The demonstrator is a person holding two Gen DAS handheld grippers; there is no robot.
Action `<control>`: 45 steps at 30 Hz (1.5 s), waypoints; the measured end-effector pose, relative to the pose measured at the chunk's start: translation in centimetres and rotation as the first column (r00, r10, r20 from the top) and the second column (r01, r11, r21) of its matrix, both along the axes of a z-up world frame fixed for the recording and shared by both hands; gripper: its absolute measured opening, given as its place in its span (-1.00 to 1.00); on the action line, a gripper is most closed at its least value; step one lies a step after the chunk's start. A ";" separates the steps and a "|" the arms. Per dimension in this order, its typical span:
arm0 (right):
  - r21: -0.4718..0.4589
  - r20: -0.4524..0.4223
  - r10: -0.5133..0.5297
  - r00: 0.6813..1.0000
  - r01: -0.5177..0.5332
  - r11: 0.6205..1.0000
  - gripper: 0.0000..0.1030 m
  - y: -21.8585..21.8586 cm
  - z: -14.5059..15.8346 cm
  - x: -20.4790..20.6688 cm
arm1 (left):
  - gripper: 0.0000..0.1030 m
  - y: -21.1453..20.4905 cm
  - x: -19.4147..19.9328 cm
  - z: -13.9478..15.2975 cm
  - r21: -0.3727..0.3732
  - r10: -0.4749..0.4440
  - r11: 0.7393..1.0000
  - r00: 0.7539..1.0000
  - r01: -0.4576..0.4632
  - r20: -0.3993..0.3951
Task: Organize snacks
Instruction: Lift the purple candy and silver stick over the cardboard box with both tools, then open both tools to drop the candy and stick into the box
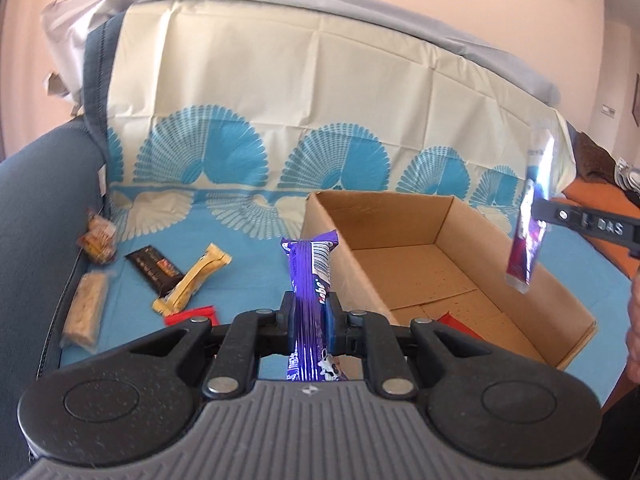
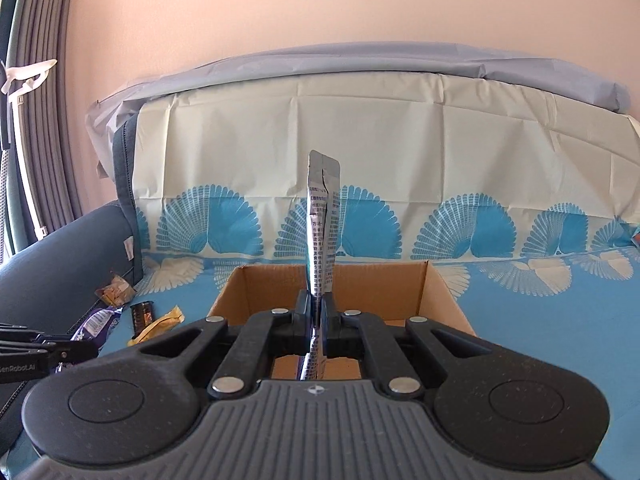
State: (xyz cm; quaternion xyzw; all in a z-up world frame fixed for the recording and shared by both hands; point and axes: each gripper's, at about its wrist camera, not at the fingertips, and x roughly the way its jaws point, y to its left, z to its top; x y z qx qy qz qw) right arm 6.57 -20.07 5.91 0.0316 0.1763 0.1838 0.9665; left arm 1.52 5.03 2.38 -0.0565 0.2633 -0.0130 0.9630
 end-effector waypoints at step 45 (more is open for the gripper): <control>-0.020 -0.041 -0.184 0.982 0.183 0.983 -0.92 -3.1 -2.8 3.1 | -0.71 -11.2 7.7 0.1 0.026 -0.210 0.978 0.973 0.208 0.096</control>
